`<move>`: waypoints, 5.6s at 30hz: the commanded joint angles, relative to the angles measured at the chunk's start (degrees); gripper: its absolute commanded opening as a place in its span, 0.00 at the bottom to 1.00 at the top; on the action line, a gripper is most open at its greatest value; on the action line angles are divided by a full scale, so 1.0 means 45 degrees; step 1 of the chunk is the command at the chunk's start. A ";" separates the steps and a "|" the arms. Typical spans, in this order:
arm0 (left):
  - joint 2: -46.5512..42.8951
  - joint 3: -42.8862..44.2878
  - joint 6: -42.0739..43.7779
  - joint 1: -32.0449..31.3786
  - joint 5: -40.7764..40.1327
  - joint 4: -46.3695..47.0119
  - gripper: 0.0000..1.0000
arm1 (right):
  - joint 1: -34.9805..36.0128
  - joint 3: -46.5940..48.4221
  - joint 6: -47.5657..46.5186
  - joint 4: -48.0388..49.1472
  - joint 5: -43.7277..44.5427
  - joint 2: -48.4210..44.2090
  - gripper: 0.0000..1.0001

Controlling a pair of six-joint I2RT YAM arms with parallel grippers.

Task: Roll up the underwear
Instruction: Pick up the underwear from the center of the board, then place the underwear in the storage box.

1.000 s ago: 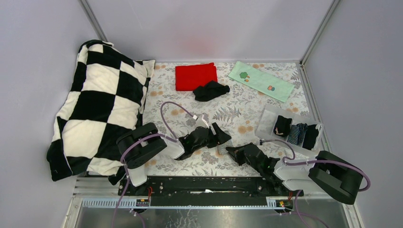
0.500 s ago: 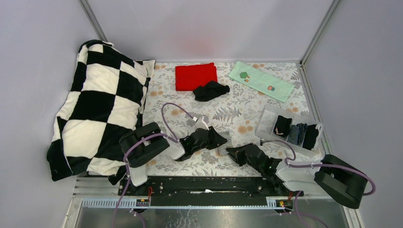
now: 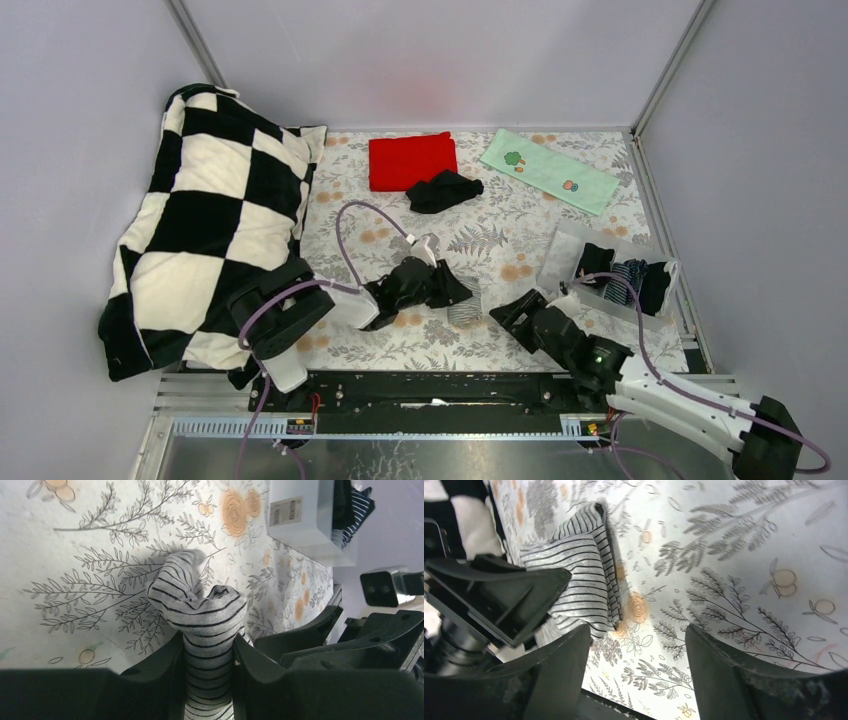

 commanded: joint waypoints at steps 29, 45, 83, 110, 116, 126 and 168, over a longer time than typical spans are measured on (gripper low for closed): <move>-1.5882 -0.2874 1.0425 0.0725 0.5256 0.1508 0.00 | 0.0005 0.6252 -2.0219 0.8991 -1.0459 0.1205 1.00; -1.5835 -0.1822 1.2303 0.0723 0.6848 0.1491 0.00 | 0.0179 0.8180 -1.8014 1.2912 -1.2354 0.4569 1.00; -1.5393 -0.1126 1.2682 0.0719 0.6602 0.1041 0.00 | 0.0676 0.9122 -1.8565 1.1218 -1.3335 0.5650 0.52; -1.5311 -0.0376 1.2260 0.0735 0.5128 -0.1373 0.99 | 0.0666 0.9234 -1.7592 0.7581 -0.9649 0.4932 0.00; -1.5367 -0.0170 1.1485 0.0725 0.2363 -0.3061 0.99 | 0.0657 0.9144 -1.7644 0.5910 -0.8054 0.4279 0.00; -1.3609 0.1948 0.9439 0.0747 -0.0534 -0.8235 0.99 | -0.2163 1.0655 -1.5459 -0.0587 -0.2279 0.4902 0.00; -1.0478 0.2526 0.9011 0.4653 -0.0813 -1.2964 0.99 | -1.1167 1.1560 -1.4892 -0.5392 -0.3109 0.9731 0.00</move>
